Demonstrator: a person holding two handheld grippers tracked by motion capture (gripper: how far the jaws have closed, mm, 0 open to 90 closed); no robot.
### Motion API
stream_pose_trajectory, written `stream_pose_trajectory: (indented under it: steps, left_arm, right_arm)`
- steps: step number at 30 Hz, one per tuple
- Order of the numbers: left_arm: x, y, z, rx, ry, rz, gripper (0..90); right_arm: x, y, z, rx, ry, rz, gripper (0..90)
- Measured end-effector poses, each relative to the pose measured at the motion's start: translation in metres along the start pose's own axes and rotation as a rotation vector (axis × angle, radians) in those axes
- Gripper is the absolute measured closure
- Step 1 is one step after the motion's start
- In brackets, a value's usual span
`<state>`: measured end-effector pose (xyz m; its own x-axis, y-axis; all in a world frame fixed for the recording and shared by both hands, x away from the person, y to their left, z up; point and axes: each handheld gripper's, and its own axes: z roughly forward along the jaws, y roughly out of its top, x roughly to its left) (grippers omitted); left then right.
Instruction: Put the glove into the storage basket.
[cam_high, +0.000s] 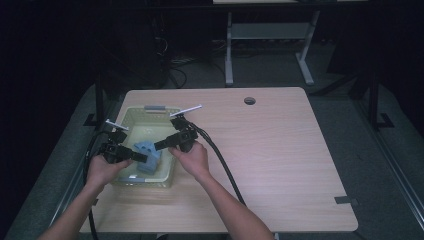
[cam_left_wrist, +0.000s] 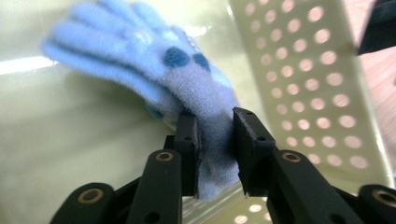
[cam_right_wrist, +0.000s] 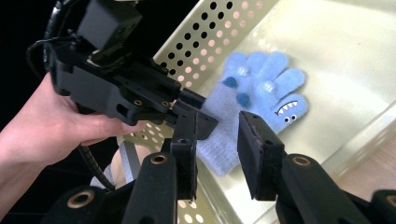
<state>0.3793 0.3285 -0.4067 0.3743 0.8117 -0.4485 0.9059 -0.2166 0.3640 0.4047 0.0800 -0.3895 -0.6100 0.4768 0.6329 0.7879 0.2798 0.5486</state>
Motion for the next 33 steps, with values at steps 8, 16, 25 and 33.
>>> stream_pose_trajectory:
  steps: [8,16,25,33]
  left_arm:
    - [0.005,0.001,-0.015,-0.039,0.053,-0.036,54.6]
    - [0.000,0.005,-0.011,-0.037,0.061,-0.020,67.0]
    - [0.002,0.010,0.007,0.055,0.107,-0.017,65.7]
    - [0.004,0.008,-0.012,-0.053,0.050,-0.040,58.8]
  right_arm:
    - [0.000,-0.002,-0.004,-0.006,-0.001,0.000,67.3]
    - [-0.001,-0.004,-0.009,-0.015,0.005,0.006,67.1]
    - [-0.005,-0.005,-0.016,-0.031,0.013,0.011,66.4]
    - [-0.007,-0.008,-0.023,-0.048,0.016,0.019,64.8]
